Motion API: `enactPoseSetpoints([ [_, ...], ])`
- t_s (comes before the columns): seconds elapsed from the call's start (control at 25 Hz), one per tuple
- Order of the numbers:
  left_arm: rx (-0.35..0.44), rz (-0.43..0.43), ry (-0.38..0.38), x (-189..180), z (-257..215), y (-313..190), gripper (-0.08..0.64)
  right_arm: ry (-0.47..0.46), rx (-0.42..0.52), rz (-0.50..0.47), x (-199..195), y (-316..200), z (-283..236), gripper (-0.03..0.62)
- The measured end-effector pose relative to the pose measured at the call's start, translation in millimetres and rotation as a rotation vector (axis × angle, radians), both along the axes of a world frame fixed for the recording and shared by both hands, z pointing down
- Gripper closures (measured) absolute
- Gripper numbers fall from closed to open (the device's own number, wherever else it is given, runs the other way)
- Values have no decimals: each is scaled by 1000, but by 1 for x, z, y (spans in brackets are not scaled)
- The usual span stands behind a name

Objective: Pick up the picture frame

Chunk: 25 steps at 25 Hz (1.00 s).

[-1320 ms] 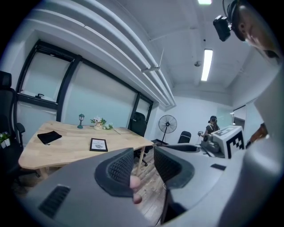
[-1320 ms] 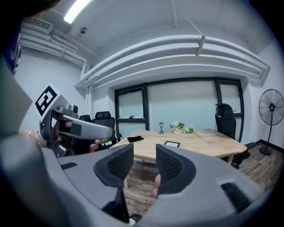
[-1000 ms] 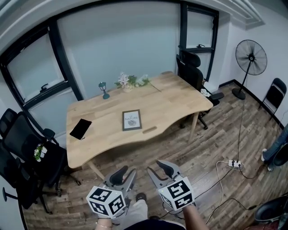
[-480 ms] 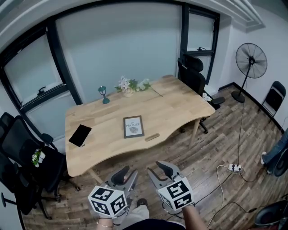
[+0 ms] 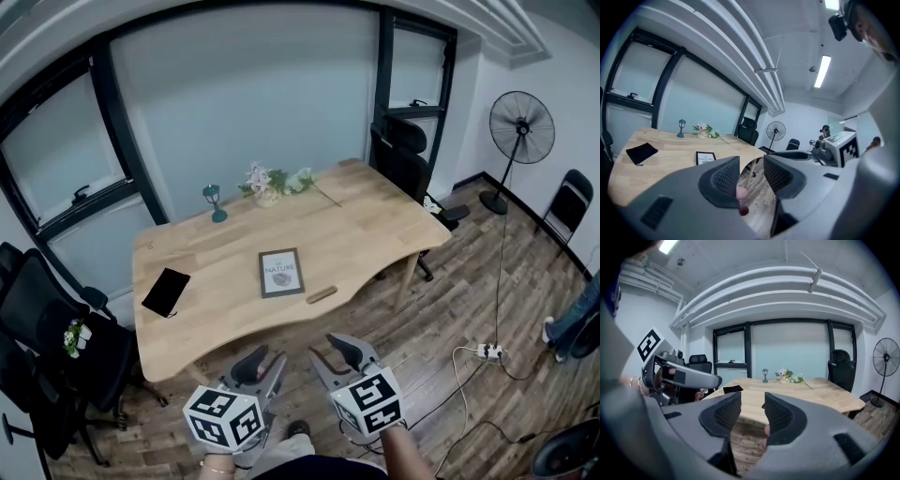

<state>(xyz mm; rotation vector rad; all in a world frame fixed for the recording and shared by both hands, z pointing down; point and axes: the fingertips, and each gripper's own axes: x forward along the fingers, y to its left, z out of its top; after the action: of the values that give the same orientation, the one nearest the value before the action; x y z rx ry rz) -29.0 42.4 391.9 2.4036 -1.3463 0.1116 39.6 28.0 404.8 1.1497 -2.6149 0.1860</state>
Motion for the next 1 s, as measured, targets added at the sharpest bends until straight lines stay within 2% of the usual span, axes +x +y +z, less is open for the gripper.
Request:
enactPoseSetpoints([
  [0.4,4,-5,-4,-25,5,-34,400,7,-17,26,-21,-37,2,462],
  [1.0,-27,37,9,-54,20,-79,400,26,-23,48,-57,-87,9,462],
])
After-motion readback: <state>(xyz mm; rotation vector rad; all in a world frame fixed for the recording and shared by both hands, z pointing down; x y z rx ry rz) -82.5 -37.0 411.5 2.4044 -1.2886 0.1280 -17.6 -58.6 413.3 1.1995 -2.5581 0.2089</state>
